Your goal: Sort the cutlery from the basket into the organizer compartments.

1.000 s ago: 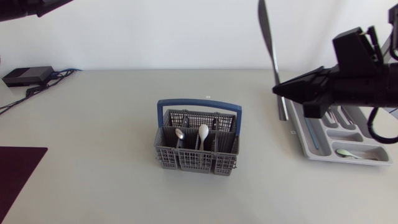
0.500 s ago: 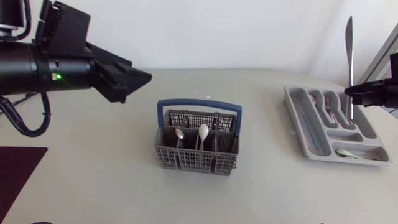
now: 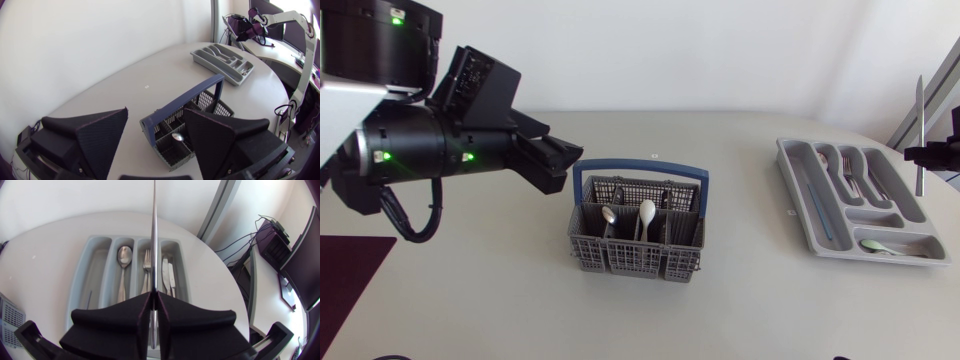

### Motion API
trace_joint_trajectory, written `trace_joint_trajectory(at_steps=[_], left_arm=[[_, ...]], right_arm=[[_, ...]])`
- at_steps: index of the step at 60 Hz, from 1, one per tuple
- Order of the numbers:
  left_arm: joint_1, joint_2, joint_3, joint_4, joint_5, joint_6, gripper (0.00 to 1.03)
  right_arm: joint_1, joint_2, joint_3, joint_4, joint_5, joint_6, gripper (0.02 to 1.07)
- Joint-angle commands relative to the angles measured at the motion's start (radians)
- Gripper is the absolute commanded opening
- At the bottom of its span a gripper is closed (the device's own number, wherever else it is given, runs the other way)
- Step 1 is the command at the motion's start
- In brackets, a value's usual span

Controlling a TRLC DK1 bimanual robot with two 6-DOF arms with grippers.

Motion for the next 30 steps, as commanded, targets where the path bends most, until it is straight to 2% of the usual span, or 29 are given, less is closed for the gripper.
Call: trace_joint_trajectory(at_steps=[1, 12, 17, 30], left_arm=[[0.010, 0.029, -0.002, -0.013, -0.004, -0.044, 0.77], [0.018, 0.066, 0.013, -0.056, 0.010, -0.138, 0.77], [0.030, 0.098, 0.033, -0.085, 0.057, -0.182, 0.77], [0.039, 0.171, 0.061, -0.116, 0.068, -0.194, 0.77]], right_arm=[[-0.019, 0.086, 0.067, 0.013, 0.020, -0.004, 0.08], [-0.034, 0.250, 0.202, -0.032, 0.078, 0.002, 0.08], [-0.034, 0.307, 0.251, -0.061, 0.099, 0.002, 0.08], [-0.014, 0.457, 0.363, -0.084, 0.145, 0.005, 0.09]])
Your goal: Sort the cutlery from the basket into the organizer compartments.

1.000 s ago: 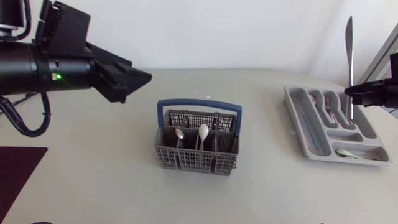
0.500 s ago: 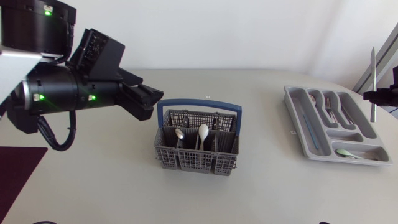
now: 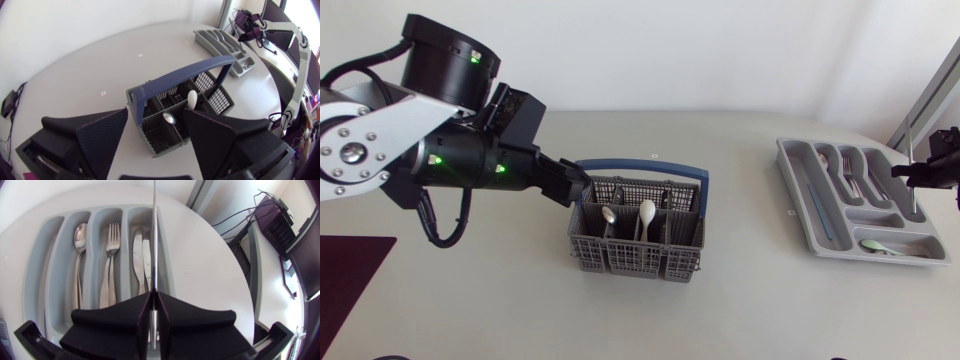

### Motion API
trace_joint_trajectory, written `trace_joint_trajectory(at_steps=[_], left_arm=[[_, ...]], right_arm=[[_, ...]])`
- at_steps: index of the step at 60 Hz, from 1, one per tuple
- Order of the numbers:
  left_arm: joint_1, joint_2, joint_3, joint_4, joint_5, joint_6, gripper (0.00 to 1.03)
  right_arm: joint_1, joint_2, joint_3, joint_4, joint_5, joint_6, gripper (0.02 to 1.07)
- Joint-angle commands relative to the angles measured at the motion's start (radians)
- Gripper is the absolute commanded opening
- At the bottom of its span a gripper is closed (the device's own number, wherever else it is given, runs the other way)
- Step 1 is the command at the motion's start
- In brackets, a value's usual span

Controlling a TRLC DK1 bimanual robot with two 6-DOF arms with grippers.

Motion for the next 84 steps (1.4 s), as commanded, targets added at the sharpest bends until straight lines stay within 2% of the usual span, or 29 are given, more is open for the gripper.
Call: trace_joint_trajectory(at_steps=[1, 12, 18, 26, 32, 38, 44, 55, 72, 84], left_arm=[[0.009, 0.031, 0.035, -0.012, 0.010, -0.030, 0.77], [0.012, 0.071, 0.038, -0.045, 0.010, -0.025, 0.77], [0.012, 0.093, 0.038, -0.052, 0.010, -0.025, 0.77], [0.004, 0.113, 0.030, -0.054, 0.010, -0.025, 0.77], [0.001, 0.120, 0.032, -0.054, 0.010, -0.025, 0.77], [0.001, 0.120, 0.033, -0.054, 0.010, -0.025, 0.77], [-0.007, 0.130, 0.027, -0.054, 0.010, -0.027, 0.77], [-0.042, 0.146, 0.023, -0.054, 0.012, -0.042, 0.77], [-0.073, 0.202, 0.027, -0.051, 0.021, -0.117, 0.77], [-0.068, 0.258, 0.033, -0.023, 0.026, -0.176, 0.77]], right_arm=[[0.012, 0.077, 0.065, -0.023, 0.014, 0.007, 0.09], [0.026, 0.154, 0.111, -0.042, 0.034, 0.009, 0.10], [0.031, 0.180, 0.124, -0.042, 0.045, 0.009, 0.20], [0.034, 0.189, 0.126, -0.042, 0.048, 0.010, 0.20], [0.034, 0.181, 0.120, -0.042, 0.048, 0.010, 0.33], [0.034, 0.155, 0.100, -0.037, 0.048, 0.006, 0.53], [0.034, 0.102, 0.060, -0.029, 0.045, 0.001, 0.70], [0.034, -0.060, -0.095, 0.040, 0.042, -0.002, 0.87], [0.052, -0.353, -0.353, 0.126, 0.041, 0.021, 0.89], [0.111, -0.558, -0.500, 0.139, 0.041, 0.063, 0.89]])
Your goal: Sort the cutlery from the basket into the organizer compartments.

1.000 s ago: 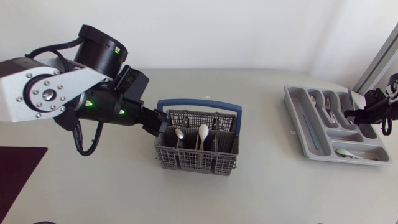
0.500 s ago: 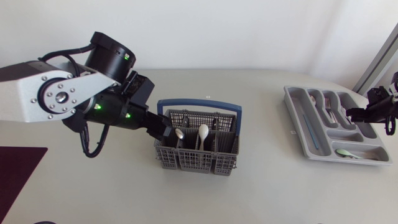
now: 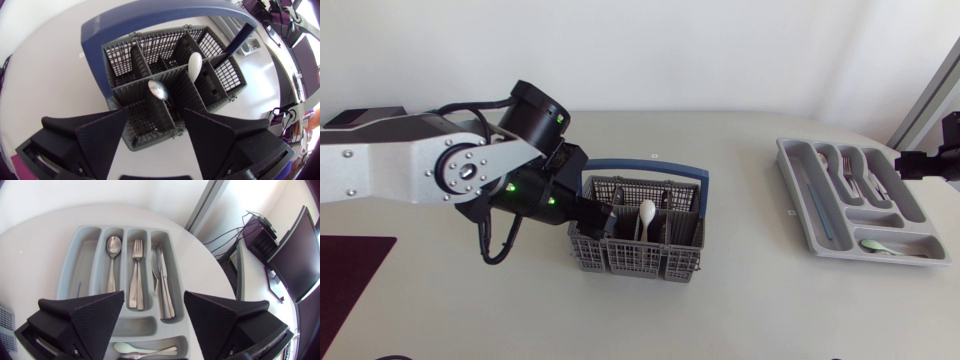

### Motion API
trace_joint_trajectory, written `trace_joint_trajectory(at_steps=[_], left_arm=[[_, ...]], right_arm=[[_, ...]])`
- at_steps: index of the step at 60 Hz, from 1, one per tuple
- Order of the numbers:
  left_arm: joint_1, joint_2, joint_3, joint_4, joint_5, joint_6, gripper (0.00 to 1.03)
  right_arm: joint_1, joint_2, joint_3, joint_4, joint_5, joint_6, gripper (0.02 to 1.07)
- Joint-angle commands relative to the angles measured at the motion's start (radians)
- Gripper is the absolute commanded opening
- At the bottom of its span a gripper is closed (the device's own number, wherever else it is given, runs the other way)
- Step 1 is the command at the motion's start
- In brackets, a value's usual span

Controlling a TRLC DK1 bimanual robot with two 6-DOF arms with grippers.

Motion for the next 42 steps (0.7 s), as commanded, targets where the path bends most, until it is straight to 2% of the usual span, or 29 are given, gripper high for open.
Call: trace_joint_trajectory(at_steps=[1, 14, 24, 27, 31, 42], left_arm=[[-0.001, 0.037, 0.024, 0.020, 0.007, -0.050, 0.77], [0.004, 0.082, 0.022, 0.092, 0.006, -0.104, 0.76], [0.006, 0.083, 0.004, 0.172, 0.006, -0.142, 0.65], [0.001, 0.091, -0.001, 0.195, 0.006, -0.150, 0.65], [-0.005, 0.106, 0.001, 0.200, 0.006, -0.158, 0.65], [-0.005, 0.128, 0.004, 0.214, 0.006, -0.167, 0.53]], right_arm=[[0.033, -0.092, -0.071, 0.009, -0.004, 0.034, 0.89], [0.148, -0.290, -0.215, 0.013, -0.016, 0.063, 0.89], [0.226, -0.354, -0.276, 0.009, -0.012, 0.068, 0.89], [0.246, -0.367, -0.290, 0.009, -0.006, 0.071, 0.89], [0.261, -0.379, -0.301, 0.010, -0.003, 0.071, 0.89], [0.271, -0.394, -0.307, 0.013, 0.004, 0.071, 0.89]])
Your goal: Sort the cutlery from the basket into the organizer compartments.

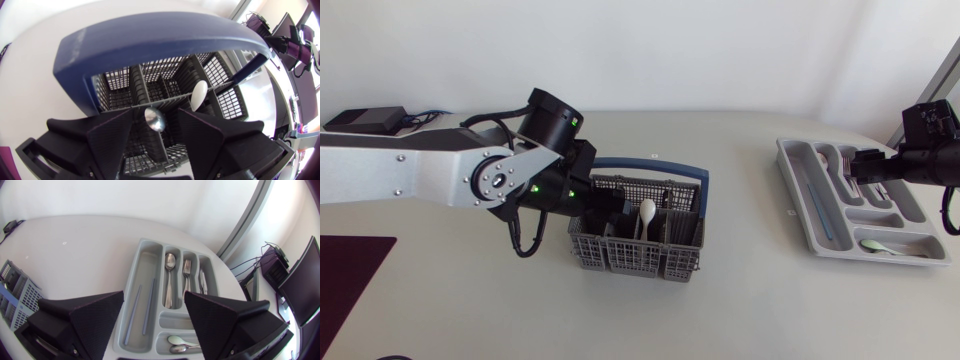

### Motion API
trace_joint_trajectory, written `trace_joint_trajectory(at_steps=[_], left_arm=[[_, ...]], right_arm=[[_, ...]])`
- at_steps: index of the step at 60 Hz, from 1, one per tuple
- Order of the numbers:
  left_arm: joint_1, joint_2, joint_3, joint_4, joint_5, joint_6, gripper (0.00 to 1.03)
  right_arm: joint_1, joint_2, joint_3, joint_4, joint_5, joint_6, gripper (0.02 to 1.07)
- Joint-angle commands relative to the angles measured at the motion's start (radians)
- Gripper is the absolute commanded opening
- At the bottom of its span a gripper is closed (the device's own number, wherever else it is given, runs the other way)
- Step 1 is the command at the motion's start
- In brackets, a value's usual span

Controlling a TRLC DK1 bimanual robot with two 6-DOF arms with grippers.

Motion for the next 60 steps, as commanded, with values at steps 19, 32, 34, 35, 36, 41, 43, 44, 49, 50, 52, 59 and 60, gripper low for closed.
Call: trace_joint_trajectory(at_steps=[19, 32, 34, 35, 36, 41, 43, 44, 49, 50, 52, 59, 60], left_arm=[[-0.024, 0.046, -0.039, 0.089, 0.004, -0.041, 0.33], [-0.022, 0.041, -0.070, 0.122, 0.004, -0.038, 0.23], [-0.021, 0.041, -0.076, 0.131, 0.004, -0.038, 0.21], [-0.019, 0.040, -0.080, 0.137, 0.004, -0.038, 0.20], [-0.016, 0.038, -0.083, 0.141, 0.004, -0.036, 0.19], [-0.016, 0.023, -0.102, 0.158, 0.004, -0.035, 0.13], [-0.017, 0.015, -0.108, 0.168, 0.004, -0.033, 0.11], [-0.019, 0.009, -0.114, 0.175, 0.004, -0.033, 0.10], [-0.021, -0.009, -0.125, 0.187, 0.004, -0.032, 0.10], [-0.021, -0.015, -0.128, 0.189, 0.004, -0.030, 0.10], [-0.022, -0.023, -0.131, 0.189, 0.004, -0.029, 0.10], [-0.028, -0.047, -0.149, 0.203, 0.004, -0.021, 0.10], [-0.030, -0.057, -0.156, 0.206, 0.004, -0.016, 0.10]], right_arm=[[0.016, -0.026, -0.045, 0.021, 0.018, 0.017, 0.89], [0.023, -0.028, -0.046, 0.022, 0.021, 0.015, 0.89], [0.023, -0.028, -0.046, 0.022, 0.021, 0.015, 0.89], [0.023, -0.028, -0.048, 0.024, 0.021, 0.015, 0.89], [0.023, -0.026, -0.048, 0.022, 0.022, 0.014, 0.89], [0.025, -0.026, -0.052, 0.022, 0.021, 0.012, 0.89], [0.028, -0.026, -0.055, 0.024, 0.022, 0.012, 0.89], [0.030, -0.028, -0.057, 0.024, 0.022, 0.012, 0.89], [0.034, -0.026, -0.065, 0.035, 0.028, 0.012, 0.89], [0.034, -0.028, -0.066, 0.036, 0.028, 0.012, 0.89], [0.036, -0.029, -0.066, 0.038, 0.028, 0.012, 0.89], [0.036, -0.029, -0.068, 0.038, 0.030, 0.012, 0.89], [0.036, -0.029, -0.069, 0.038, 0.030, 0.012, 0.89]])
